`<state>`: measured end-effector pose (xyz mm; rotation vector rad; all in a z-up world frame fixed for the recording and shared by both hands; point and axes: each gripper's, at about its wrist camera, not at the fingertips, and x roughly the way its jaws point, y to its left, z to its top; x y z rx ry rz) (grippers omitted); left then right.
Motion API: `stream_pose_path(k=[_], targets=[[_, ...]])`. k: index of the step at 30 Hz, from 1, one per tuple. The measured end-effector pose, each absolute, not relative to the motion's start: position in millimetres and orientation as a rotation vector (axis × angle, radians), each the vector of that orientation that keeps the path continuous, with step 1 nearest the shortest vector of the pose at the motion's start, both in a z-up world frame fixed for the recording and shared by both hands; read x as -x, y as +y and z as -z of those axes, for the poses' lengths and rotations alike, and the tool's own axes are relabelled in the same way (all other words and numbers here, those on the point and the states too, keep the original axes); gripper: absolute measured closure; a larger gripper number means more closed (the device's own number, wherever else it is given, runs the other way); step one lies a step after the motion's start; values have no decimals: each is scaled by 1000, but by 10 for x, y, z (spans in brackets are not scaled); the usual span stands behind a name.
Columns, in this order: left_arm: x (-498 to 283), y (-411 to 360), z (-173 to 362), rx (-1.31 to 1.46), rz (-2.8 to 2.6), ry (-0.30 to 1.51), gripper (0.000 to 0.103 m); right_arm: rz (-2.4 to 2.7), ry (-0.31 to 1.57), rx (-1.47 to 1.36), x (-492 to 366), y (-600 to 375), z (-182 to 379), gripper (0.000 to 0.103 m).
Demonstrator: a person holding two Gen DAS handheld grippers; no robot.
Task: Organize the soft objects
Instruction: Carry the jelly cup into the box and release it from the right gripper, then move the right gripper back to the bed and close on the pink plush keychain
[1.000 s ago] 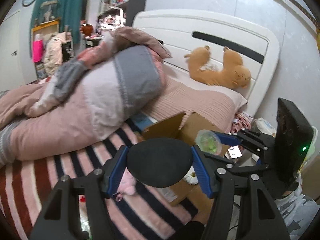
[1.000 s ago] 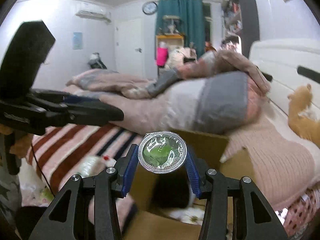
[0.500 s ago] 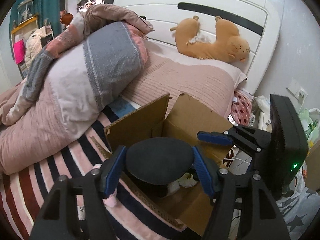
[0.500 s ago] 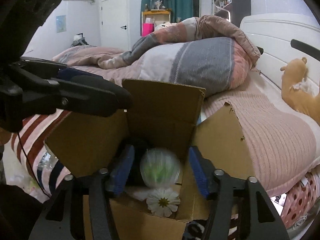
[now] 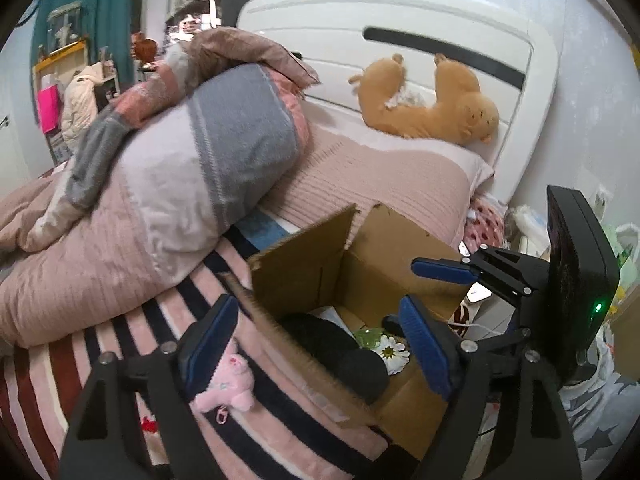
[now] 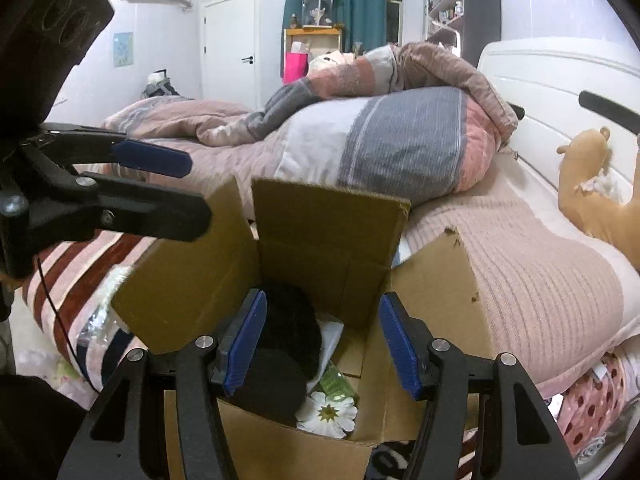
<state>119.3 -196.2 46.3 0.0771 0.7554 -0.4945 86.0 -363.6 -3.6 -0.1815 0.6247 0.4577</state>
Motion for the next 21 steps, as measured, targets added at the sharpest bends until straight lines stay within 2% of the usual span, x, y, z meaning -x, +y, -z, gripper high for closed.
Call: stream_pose_path(k=[12, 21], targets=[[-699, -776, -521, -16, 272, 697, 23, -653, 529, 198, -453, -2796, -395, 48], [-590, -25, -55, 52, 195, 749, 23, -753, 632, 314, -423, -1824, -42, 48]])
